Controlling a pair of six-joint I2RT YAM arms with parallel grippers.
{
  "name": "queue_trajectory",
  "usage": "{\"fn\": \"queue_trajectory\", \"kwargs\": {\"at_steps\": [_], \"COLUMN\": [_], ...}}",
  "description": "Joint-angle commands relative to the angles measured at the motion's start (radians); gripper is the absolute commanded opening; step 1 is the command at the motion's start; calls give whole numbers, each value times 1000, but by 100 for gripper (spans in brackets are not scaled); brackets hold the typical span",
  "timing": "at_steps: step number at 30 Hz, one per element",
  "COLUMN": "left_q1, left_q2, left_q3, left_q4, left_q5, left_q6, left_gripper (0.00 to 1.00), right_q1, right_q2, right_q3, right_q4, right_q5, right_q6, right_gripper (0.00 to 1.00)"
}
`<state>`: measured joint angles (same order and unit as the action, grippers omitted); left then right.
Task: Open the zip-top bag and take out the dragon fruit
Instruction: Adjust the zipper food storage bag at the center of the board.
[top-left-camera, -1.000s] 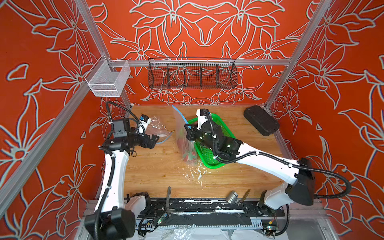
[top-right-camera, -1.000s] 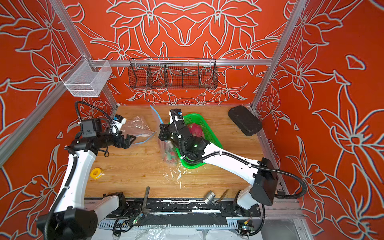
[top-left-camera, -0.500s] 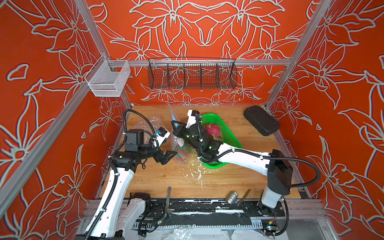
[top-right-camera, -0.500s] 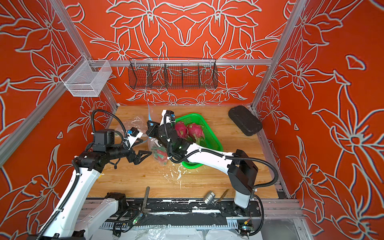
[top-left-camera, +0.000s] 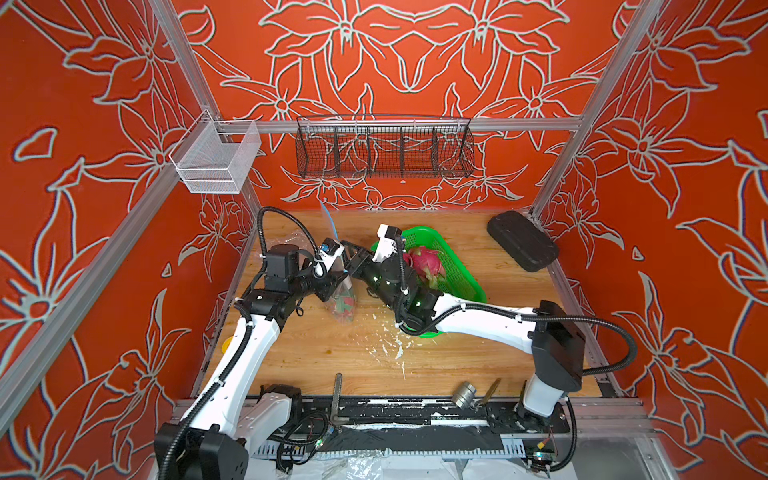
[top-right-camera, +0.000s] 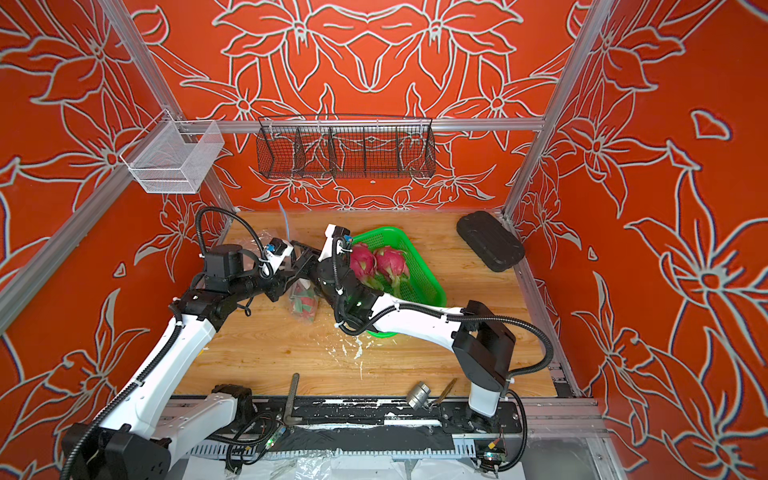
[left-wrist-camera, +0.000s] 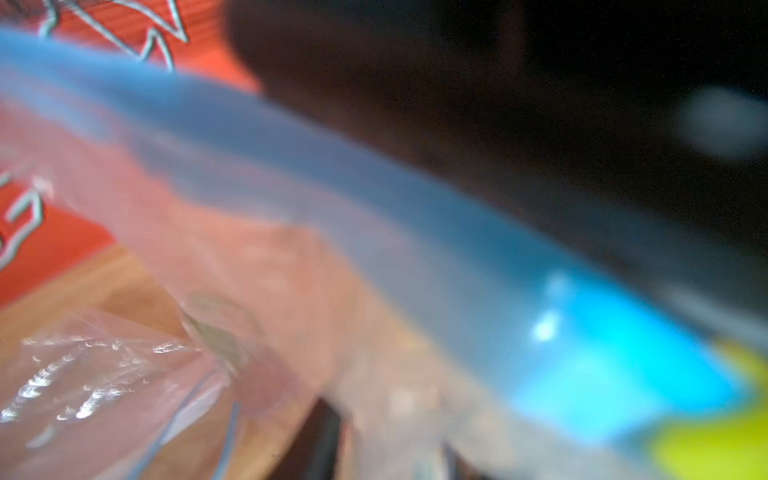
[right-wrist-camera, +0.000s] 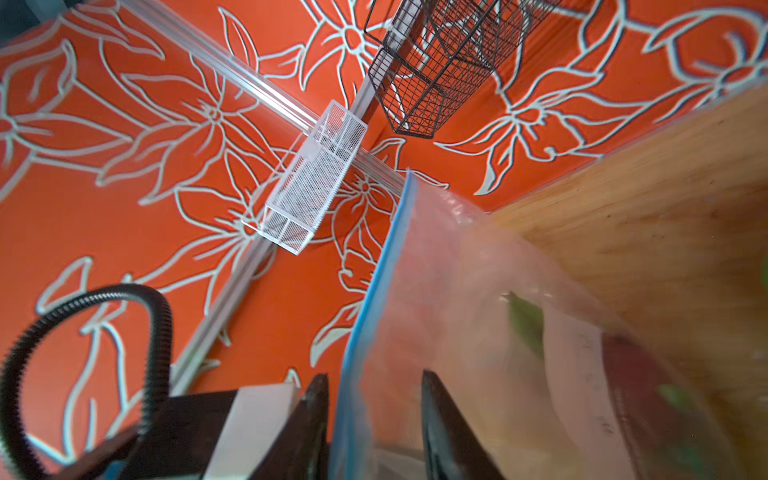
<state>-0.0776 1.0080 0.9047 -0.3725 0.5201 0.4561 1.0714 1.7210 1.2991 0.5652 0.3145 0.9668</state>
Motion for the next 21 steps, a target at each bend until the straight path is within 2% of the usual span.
{"fn": "queue_trajectory", "kwargs": {"at_steps": [1, 2, 5, 6, 8, 9, 13, 15, 18, 21], "left_q1": [-3, -2, 6, 7, 7, 8, 9, 9, 10, 10], "left_q2": [-65, -78, -108, -116, -129, -134, -129, -128, -116, -108], "left_q3": [-18, -20, 6, 23, 54, 73, 157, 178, 197, 208], "left_q4": [-22, -35, -143, -195, -282, -333, -522, -581, -606, -641], "left_q5": [36, 46, 112, 140, 183, 203, 240, 250, 244, 253], "left_q6": [93, 114, 210, 245, 308, 345, 472, 521, 538, 575], "left_gripper": [4, 0, 0, 0, 0, 0, 0, 0, 0, 0], "right_q1": [-18, -36, -109, -136, -158, -168, -172, -174, -192, -192], "right_q2": [-153, -186, -295, -328, -382, -400, -434, -421, -370, -334], "right_q3": [-36, -43, -33, -12, 25, 38, 48, 54, 129, 155], "right_q4": [35, -4, -186, -266, -434, -518, -893, -988, -1118, -1118], "right_q5": [-123, -174, -362, -438, -479, -558, -697, -678, -739, -811], "right_q6": [-191, -256, -530, -658, -943, -1118, -1701, -1831, -1885, -1933], "right_gripper": [57, 62, 70, 72, 73, 76, 85, 89, 89, 89]}}
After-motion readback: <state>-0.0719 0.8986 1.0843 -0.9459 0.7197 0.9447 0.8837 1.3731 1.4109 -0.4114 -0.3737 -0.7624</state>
